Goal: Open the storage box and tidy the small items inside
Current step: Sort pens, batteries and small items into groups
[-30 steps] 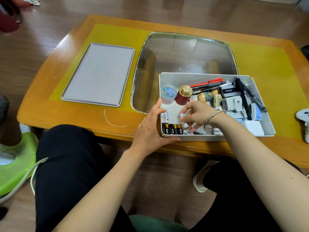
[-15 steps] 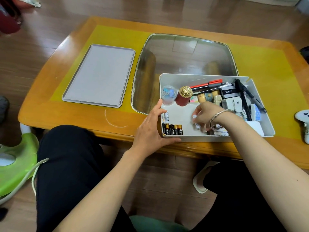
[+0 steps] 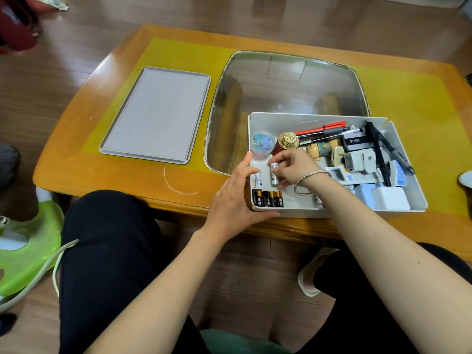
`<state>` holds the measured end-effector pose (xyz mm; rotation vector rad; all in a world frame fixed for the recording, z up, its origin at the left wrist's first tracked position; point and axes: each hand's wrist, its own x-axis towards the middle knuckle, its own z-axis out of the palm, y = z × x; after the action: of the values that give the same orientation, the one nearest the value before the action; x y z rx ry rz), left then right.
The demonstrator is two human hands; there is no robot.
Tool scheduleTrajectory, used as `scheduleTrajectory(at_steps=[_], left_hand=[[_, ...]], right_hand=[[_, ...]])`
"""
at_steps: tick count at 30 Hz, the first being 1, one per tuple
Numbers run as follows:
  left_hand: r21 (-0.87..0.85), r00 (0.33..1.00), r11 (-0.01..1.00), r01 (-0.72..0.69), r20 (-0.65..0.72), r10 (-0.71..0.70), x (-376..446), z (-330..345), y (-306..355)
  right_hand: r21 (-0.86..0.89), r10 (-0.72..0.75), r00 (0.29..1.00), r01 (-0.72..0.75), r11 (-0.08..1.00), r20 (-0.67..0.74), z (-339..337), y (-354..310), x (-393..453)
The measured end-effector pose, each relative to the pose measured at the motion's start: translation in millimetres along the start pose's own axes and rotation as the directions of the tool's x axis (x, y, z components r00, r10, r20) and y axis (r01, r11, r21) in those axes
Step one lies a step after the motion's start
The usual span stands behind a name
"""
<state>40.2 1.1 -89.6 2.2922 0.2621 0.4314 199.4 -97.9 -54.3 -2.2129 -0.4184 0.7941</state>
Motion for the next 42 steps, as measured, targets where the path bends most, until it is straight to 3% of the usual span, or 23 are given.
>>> scheduleTrajectory(at_steps=[8, 17, 23, 28, 33, 38, 42], left_hand=[[0.012, 1.000, 1.000, -0.002, -0.013, 0.002, 0.3, 1.0, -0.9], [0.006, 0.999, 1.000, -0.027, -0.024, 0.027, 0.3, 3.6, -3.9], [0.014, 0.999, 1.000, -0.019, -0.027, 0.019, 0.1, 4.1, -4.5], [0.003, 0.999, 1.000, -0.030, -0.029, 0.030, 0.1, 4.0, -4.1], [-0.003, 0.999, 1.000, -0.030, -0.030, 0.030, -0.5, 1.9, -2.1], [-0.008, 0.998, 0.999, -0.046, -0.036, 0.046, 0.1, 1.7, -1.6], [-0.014, 0.999, 0.999, -0.039, -0.032, 0.039, 0.0, 1.9, -1.8]], right_hand=[[-0.019, 0.016, 1.000, -0.016, 1.000, -0.002, 2.0, 4.5, 0.6], [-0.118, -0.049, 0.995, 0.060, 0.991, 0.091, 8.5, -0.9, -6.1], [-0.178, -0.137, 0.989, 0.146, 0.973, 0.059, 5.2, 2.1, -8.0], [-0.258, -0.186, 0.968, 0.226, 0.939, 0.171, 0.5, 3.0, -13.1], [-0.144, -0.239, 0.970, 0.241, 0.960, 0.033, -30.1, 5.3, -22.9], [0.007, -0.069, 0.987, 0.070, 0.998, -0.144, -61.2, 22.8, -36.8], [-0.189, 0.040, 0.977, -0.081, 0.979, -0.210, -62.2, 40.2, -45.0]])
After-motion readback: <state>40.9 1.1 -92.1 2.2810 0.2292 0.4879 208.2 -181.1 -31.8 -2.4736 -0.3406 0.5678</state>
